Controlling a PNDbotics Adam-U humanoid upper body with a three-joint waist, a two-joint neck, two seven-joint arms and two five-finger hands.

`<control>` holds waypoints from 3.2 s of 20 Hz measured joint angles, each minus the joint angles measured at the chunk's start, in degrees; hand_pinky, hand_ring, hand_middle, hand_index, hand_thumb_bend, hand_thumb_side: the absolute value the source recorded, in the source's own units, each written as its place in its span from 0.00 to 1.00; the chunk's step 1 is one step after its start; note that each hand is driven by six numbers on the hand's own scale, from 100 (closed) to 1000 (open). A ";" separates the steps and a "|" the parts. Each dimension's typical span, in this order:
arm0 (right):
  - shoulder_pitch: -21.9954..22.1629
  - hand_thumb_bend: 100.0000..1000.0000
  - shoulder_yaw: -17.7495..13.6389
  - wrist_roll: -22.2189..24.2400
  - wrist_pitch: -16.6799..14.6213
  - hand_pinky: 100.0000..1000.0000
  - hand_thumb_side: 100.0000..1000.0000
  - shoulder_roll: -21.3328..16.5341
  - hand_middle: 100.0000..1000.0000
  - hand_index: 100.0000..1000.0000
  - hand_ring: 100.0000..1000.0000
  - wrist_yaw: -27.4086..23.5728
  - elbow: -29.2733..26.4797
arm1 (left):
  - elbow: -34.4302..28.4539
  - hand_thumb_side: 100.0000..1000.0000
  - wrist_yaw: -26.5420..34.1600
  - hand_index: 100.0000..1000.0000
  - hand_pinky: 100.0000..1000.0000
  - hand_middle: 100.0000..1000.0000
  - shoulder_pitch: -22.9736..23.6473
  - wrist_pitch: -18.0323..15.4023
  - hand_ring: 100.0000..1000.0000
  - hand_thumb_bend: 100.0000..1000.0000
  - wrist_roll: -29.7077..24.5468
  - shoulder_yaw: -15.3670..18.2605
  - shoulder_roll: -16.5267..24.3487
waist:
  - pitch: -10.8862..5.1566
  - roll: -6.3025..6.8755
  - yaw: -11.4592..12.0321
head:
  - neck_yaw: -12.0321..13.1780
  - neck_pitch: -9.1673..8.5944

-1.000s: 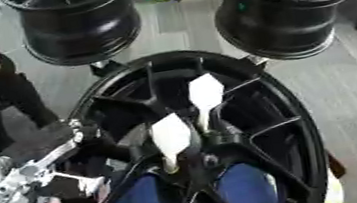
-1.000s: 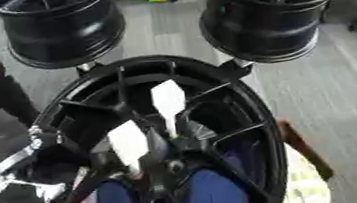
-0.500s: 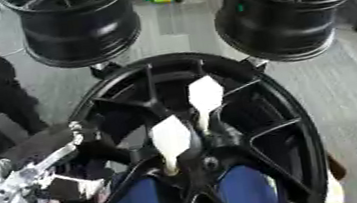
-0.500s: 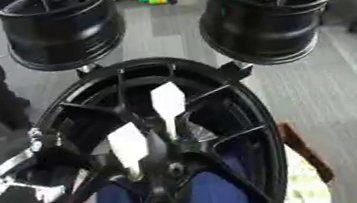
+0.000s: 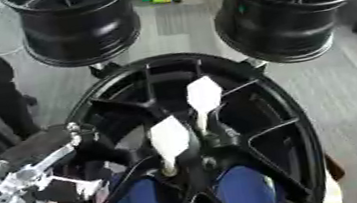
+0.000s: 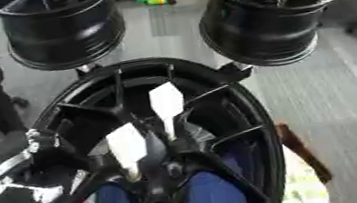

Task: Pull the pin out of the wheel hub.

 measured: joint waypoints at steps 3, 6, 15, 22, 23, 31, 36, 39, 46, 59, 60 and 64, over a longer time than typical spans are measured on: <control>-2.61 0.10 4.81 8.47 -3.69 0.88 0.43 -0.47 0.80 0.84 0.85 3.12 -0.68 | 0.01 0.12 0.00 0.71 0.70 0.55 -0.25 -0.14 0.67 0.18 -0.27 -0.17 0.00 | 0.00 -0.33 0.19 | -0.32 -0.01; -5.52 0.14 8.89 16.25 -7.41 0.89 0.43 -0.49 0.81 0.85 0.87 4.68 -0.80 | 0.01 0.12 0.00 0.71 0.70 0.55 -0.51 -0.20 0.67 0.18 -0.48 -0.32 0.01 | 0.00 -0.50 0.24 | -0.58 -0.04; -14.22 0.20 14.29 32.45 -14.52 0.91 0.40 2.78 0.84 0.88 0.90 5.36 1.68 | 0.04 0.12 -0.43 0.71 0.70 0.55 -0.49 -0.22 0.67 0.19 -0.44 -0.32 0.17 | -0.01 -1.10 -0.16 | -0.69 -0.19; -18.53 0.21 17.32 33.97 -15.67 0.90 0.39 7.12 0.84 0.89 0.89 5.45 5.50 | 0.32 0.12 -0.63 0.71 0.70 0.55 -0.55 -0.24 0.67 0.19 -0.42 -0.34 0.17 | -0.05 -1.08 -0.13 | -0.77 -0.19; -19.10 0.21 17.70 33.98 -15.68 0.90 0.39 7.86 0.84 0.89 0.89 5.46 6.17 | 0.32 0.12 -0.63 0.71 0.70 0.55 -0.58 -0.24 0.67 0.19 -0.42 -0.34 0.17 | -0.08 -1.07 -0.10 | -0.81 -0.19; -24.56 0.22 20.84 32.98 -14.64 0.90 0.34 15.79 0.84 0.89 0.89 5.46 15.01 | 0.40 0.12 -0.63 0.71 0.70 0.55 -1.08 -0.33 0.67 0.18 -0.62 -0.69 0.12 | -0.13 -0.91 0.10 | -1.29 -0.18; -26.80 0.24 21.99 33.44 -13.97 0.89 0.32 20.28 0.83 0.89 0.89 5.41 20.13 | 0.64 0.12 -0.63 0.71 0.70 0.55 -1.38 -0.36 0.67 0.18 -0.87 -0.86 0.05 | -0.03 -0.86 0.35 | -1.77 -0.18; -27.66 0.25 22.64 33.79 -13.97 0.89 0.31 22.47 0.83 0.90 0.89 5.45 22.00 | 0.67 0.12 -0.63 0.71 0.70 0.55 -1.67 -0.42 0.67 0.18 -0.99 -1.06 -0.01 | 0.04 -0.86 0.64 | -2.05 -0.17; -28.32 0.25 24.95 34.05 -15.30 0.90 0.29 26.76 0.84 0.90 0.89 5.56 25.34 | 0.75 0.12 -0.63 0.71 0.70 0.55 -2.60 -0.42 0.67 0.18 -1.41 -1.43 -0.45 | 0.16 -1.08 1.25 | -2.31 -0.12; -28.33 0.29 28.31 34.09 -17.43 0.91 0.18 28.69 0.84 0.91 0.90 3.73 26.18 | 1.10 0.12 -0.63 0.71 0.70 0.55 -3.26 -0.56 0.67 0.18 -1.59 -1.72 -0.73 | 0.39 -1.25 1.55 | -2.33 0.09; -28.35 0.30 28.44 34.08 -17.53 0.90 0.18 28.74 0.84 0.91 0.90 3.59 26.14 | 1.15 0.12 -0.63 0.71 0.70 0.55 -3.29 -0.57 0.67 0.18 -1.59 -1.72 -0.86 | 0.39 -1.26 1.57 | -2.31 0.10; -28.80 0.30 28.72 34.01 -17.86 0.91 0.18 28.81 0.84 0.91 0.90 3.49 25.25 | 1.35 0.12 -0.63 0.71 0.70 0.55 -3.30 -0.58 0.67 0.18 -1.61 -1.72 -0.92 | 0.38 -1.45 1.42 | -2.23 0.12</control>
